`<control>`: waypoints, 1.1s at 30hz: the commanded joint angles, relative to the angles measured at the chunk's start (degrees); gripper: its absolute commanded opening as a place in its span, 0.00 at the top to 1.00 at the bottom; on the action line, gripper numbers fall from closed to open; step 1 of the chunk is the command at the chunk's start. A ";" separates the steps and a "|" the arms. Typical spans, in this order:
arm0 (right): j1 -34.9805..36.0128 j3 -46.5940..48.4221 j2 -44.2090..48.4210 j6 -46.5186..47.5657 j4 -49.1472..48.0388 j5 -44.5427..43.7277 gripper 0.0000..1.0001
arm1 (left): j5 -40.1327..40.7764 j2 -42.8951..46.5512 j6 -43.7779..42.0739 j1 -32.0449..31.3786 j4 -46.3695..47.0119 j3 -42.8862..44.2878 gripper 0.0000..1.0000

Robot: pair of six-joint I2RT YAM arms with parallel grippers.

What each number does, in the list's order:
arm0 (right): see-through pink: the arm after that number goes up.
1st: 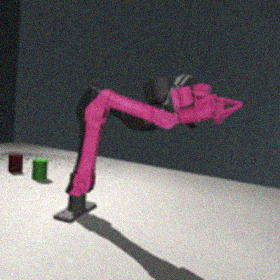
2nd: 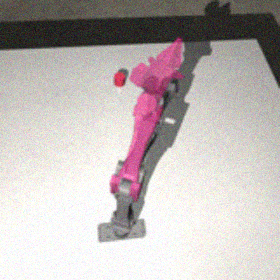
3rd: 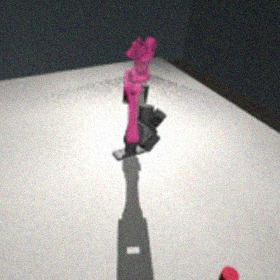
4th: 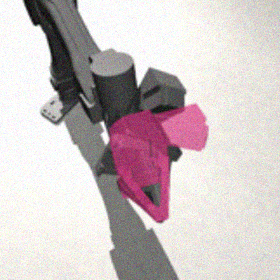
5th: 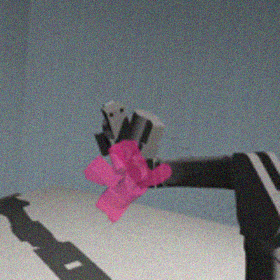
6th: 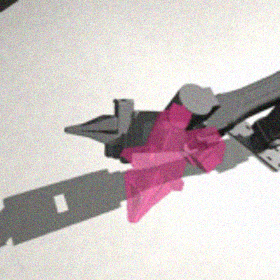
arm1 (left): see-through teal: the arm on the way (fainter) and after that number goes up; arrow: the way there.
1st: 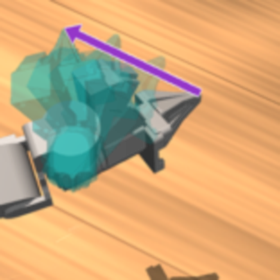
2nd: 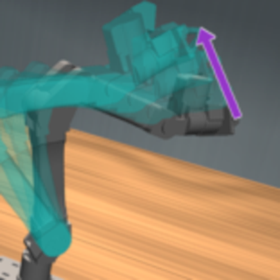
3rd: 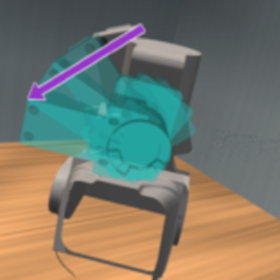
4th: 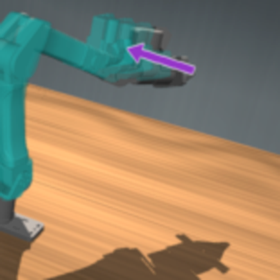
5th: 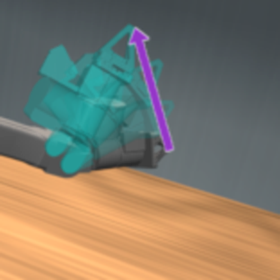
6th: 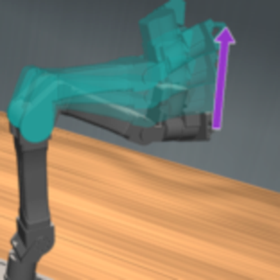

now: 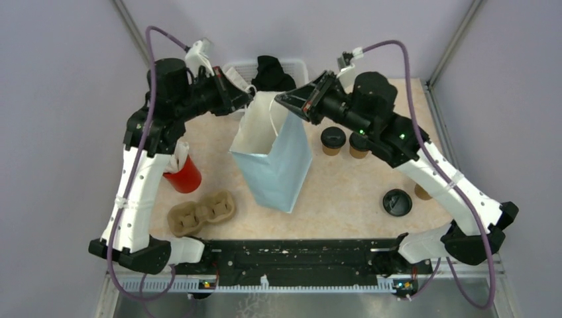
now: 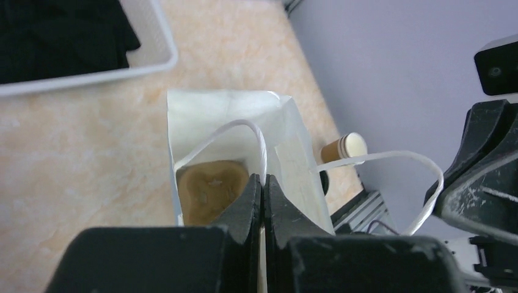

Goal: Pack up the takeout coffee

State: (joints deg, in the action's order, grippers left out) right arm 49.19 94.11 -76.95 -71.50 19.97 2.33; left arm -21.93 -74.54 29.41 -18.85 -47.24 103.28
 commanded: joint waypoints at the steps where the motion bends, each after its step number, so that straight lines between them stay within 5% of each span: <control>1: -1.57 10.44 -0.41 6.74 3.65 3.28 1.00 | 1.75 1.38 4.43 -0.04 2.18 9.27 1.00; 17: -8.26 5.38 0.12 3.72 2.45 13.20 1.00 | 0.41 2.71 12.78 -0.03 8.73 5.67 1.00; 25: -9.46 -21.17 2.58 10.24 -7.60 13.47 1.00 | 9.88 17.83 11.63 0.48 11.25 -33.01 1.00; 28: -9.48 -16.06 -0.21 12.62 -6.12 18.64 1.00 | 7.59 16.87 10.39 0.57 11.68 -28.73 1.00; 33: -9.39 3.42 -3.71 18.44 5.73 21.00 1.00 | 5.58 8.65 8.47 0.57 7.80 -7.17 1.00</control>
State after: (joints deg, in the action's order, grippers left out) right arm 40.01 80.99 -81.97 -59.46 23.92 19.22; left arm -15.25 -62.85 40.38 -18.52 -43.00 80.49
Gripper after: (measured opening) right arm 0.004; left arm 0.029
